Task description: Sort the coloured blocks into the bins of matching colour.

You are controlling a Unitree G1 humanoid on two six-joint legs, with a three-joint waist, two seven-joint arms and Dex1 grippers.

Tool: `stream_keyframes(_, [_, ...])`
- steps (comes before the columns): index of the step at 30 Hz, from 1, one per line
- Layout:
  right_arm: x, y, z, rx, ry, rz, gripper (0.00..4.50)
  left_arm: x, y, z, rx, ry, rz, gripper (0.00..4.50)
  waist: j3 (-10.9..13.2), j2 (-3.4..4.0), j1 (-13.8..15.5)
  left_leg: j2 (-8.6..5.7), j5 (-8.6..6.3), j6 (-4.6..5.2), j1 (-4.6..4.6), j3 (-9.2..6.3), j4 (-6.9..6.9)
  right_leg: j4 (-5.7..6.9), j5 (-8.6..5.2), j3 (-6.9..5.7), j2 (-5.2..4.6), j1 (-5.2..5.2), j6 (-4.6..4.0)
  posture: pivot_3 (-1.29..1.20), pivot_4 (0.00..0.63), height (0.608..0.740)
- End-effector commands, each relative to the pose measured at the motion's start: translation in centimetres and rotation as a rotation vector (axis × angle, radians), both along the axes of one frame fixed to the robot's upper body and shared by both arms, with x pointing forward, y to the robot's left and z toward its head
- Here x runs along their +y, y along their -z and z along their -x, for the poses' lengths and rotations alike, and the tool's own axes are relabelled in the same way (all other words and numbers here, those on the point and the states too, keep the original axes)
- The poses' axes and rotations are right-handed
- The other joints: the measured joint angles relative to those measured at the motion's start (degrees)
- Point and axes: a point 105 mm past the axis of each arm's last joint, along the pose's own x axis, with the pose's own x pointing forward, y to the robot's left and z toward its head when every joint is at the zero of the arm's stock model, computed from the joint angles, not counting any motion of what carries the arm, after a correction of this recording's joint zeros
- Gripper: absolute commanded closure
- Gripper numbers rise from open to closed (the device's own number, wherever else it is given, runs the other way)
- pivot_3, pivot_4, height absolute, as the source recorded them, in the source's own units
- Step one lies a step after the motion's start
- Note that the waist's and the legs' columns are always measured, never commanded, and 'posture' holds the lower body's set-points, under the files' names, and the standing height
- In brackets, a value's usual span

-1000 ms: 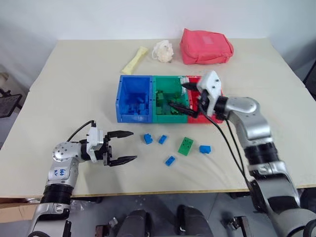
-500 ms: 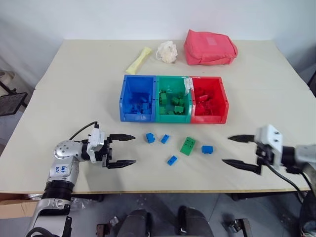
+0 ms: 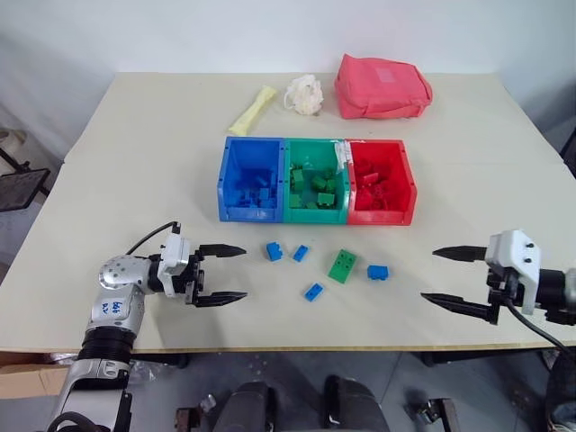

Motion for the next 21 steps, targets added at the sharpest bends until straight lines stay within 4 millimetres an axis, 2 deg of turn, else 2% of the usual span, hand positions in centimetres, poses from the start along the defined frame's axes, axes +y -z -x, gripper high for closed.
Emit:
stream_keyframes(1, [2.6, 0.2, -1.0, 0.0, -0.086, 0.008, 0.05, -0.1, -0.4, 0.3, -0.031, 0.008, 0.004, 0.0, 0.0, 0.0, -0.2, 0.0, 0.0, 0.0, 0.0, 0.02, 0.0, -0.03, 0.0, 0.02, 0.0, -0.01, 0.0, 0.0, 0.15, 0.74])
stream_keyframes(5, [4.6, 1.7, -3.2, 0.021, -0.12, 0.036, 0.05, -0.6, -0.4, 0.7, -0.035, 0.014, 0.02, 0.0, 0.0, 0.0, -0.5, 0.06, -0.01, -0.02, -0.01, 0.0, -0.02, -0.03, -0.01, 0.05, 0.03, -0.05, -0.02, 0.0, 0.15, 0.74])
stream_keyframes(12, [4.5, 4.2, -5.2, 0.048, -0.099, 0.089, 0.05, -0.6, 0.0, 1.6, -0.036, 0.014, 0.026, 0.0, 0.0, 0.0, -0.1, -0.06, -0.01, -0.01, -0.08, -0.08, -0.02, -0.02, -0.01, -0.14, -0.02, -0.04, -0.01, 0.0, 0.15, 0.74])
stream_keyframes(15, [4.7, 4.6, -5.3, 0.053, -0.114, 0.093, 0.6, -0.6, -0.1, 1.7, -0.047, 0.005, 0.033, 0.0, 0.0, 0.0, -0.3, -0.04, -0.01, -0.01, -0.07, -0.04, -0.01, -0.03, 0.0, -0.19, 0.02, -0.04, 0.0, 0.0, 0.15, 0.74])
stream_keyframes(18, [5.0, 4.1, -5.4, 0.032, -0.118, 0.079, 1.5, -0.5, -0.2, 1.6, -0.054, -0.002, 0.034, 0.0, 0.0, 0.0, -0.3, 0.02, -0.01, -0.01, -0.03, -0.02, -0.01, 0.0, 0.0, -0.19, 0.06, -0.03, 0.0, 0.0, 0.15, 0.74])
stream_keyframes(21, [5.0, 3.7, -5.6, 0.005, -0.116, 0.083, 2.58, -0.4, -0.2, 1.5, -0.058, -0.006, 0.032, 0.0, 0.0, 0.0, -0.2, 0.01, -0.01, -0.01, -0.03, -0.01, 0.0, 0.0, 0.0, -0.19, 0.05, -0.03, 0.0, 0.0, 0.15, 0.74])
